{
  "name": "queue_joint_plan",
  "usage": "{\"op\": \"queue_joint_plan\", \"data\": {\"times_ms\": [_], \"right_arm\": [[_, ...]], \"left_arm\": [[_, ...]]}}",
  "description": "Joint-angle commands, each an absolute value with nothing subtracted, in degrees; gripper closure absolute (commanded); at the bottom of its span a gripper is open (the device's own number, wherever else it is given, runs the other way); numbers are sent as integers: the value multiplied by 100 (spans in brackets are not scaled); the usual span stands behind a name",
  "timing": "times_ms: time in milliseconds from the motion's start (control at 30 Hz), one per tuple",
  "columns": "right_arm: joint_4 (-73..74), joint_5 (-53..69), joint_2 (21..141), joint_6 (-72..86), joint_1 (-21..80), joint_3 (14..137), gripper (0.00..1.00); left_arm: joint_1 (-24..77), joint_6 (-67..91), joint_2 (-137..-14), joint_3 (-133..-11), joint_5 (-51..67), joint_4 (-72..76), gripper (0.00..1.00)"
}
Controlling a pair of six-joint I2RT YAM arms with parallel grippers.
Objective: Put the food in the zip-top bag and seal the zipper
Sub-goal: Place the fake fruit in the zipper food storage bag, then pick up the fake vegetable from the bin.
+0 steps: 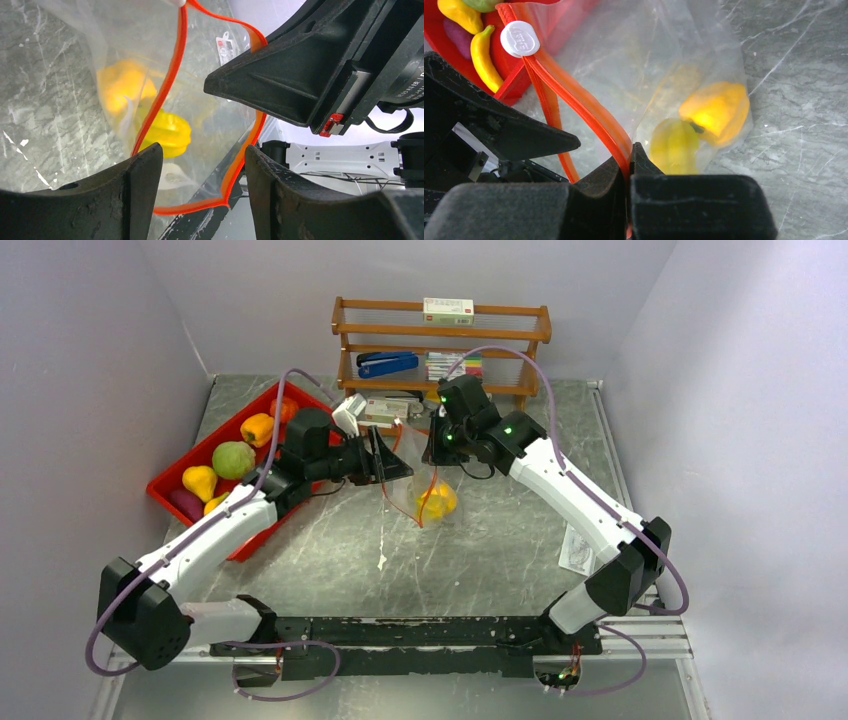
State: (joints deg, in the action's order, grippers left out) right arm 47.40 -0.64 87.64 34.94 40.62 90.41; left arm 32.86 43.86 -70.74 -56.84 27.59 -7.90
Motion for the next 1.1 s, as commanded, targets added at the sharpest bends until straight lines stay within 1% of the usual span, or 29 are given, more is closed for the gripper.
{"op": "queue_joint_plan", "data": {"times_ms": [0,300,567,633,733,833,933,967,1067], "right_arm": [[4629,-106,8620,3507,4097,9026,100],[4619,-136,8591,3489,4099,9011,100],[4574,-167,8515,3472,4104,8900,100],[4559,-159,8512,3467,4104,8880,100],[4598,-145,8551,3439,4100,8934,100],[4545,-157,8472,3428,4100,8866,100],[4390,-128,8359,3430,4102,8722,100],[4359,-102,8343,3428,4100,8697,100],[4304,-12,8328,3403,4103,8659,100]], "left_arm": [[3339,4276,-6845,-5923,2564,-899,39],[3339,3920,-6454,-5985,2316,-864,40],[3340,3186,-6194,-6335,1392,-1501,35],[3334,2908,-6184,-6496,891,-1821,33],[3340,2631,-6156,-6638,-335,-2358,26],[3328,2703,-6197,-6732,-1791,-2810,13],[3295,2759,-6329,-6818,-2636,-3074,2],[3257,2794,-6381,-6830,-2810,-3120,0],[3007,2935,-6592,-6828,-3121,-3229,1]]}}
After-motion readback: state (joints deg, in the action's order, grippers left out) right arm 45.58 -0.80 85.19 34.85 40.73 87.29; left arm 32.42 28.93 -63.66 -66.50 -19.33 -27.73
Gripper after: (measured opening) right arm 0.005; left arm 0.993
